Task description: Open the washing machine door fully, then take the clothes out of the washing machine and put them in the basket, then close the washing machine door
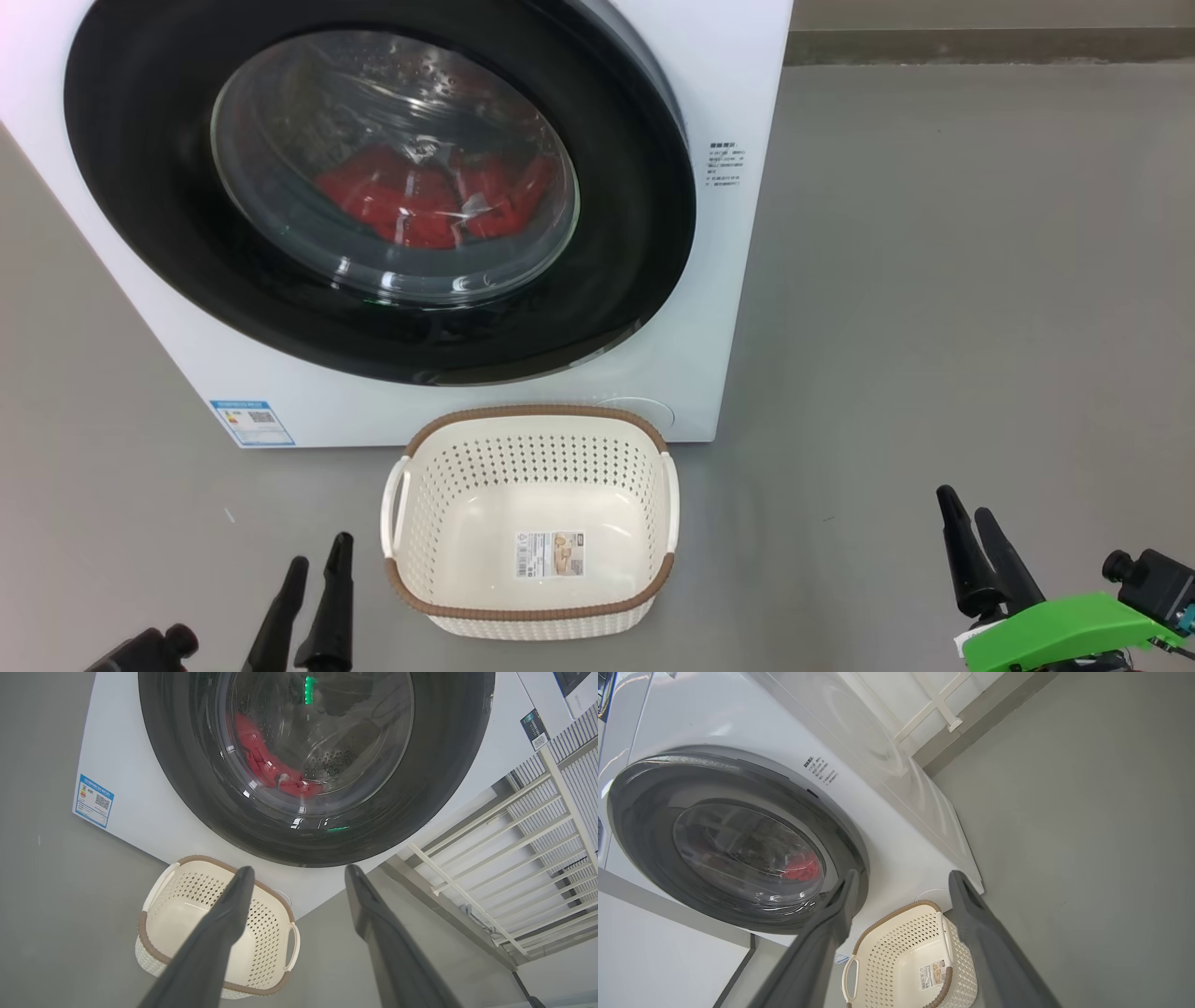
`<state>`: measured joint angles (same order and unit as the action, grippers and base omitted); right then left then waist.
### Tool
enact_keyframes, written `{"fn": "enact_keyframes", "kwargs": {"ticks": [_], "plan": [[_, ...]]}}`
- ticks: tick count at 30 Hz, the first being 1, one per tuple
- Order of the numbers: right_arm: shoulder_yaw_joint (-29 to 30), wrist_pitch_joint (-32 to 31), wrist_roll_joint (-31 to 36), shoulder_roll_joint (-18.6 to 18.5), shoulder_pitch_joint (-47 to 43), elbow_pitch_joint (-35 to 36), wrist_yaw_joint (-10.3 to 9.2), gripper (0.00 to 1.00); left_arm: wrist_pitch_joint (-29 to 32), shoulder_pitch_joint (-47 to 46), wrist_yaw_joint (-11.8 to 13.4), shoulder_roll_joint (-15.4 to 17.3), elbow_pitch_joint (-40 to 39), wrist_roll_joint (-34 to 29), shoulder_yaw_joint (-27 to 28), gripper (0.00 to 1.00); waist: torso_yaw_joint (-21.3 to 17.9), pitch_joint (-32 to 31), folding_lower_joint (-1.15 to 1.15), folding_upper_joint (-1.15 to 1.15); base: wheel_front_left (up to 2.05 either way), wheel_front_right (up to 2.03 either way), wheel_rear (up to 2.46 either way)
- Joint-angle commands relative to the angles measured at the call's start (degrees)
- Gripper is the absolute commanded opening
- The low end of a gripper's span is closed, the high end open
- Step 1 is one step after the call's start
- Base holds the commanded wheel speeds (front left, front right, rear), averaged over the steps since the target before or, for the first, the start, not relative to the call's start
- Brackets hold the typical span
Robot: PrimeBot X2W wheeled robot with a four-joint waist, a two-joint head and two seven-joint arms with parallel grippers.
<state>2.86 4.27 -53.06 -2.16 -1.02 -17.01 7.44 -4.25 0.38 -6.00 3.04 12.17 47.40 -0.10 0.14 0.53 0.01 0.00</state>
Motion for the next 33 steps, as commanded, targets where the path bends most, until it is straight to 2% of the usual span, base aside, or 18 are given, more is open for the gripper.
{"fn": "enact_keyframes", "kwargs": {"ticks": [1, 33], "plan": [[-0.8, 0.9, 1.9, -0.7, 0.6, 1.8, 0.02, 1.00, -0.9, -0.6, 0.3, 1.1, -2.0, -2.2, 0.8, 1.00, 0.0, 0.0, 0.00, 0.00, 0.00, 0.00, 0.00], [-0.3, 6.1, 21.3, -0.6, -1.5, 3.6, 0.04, 1.00, -6.2, 0.6, -0.4, 1.2, -3.8, -24.4, 0.4, 1.00, -0.2, 0.0, 0.00, 0.00, 0.00, 0.00, 0.00]]}}
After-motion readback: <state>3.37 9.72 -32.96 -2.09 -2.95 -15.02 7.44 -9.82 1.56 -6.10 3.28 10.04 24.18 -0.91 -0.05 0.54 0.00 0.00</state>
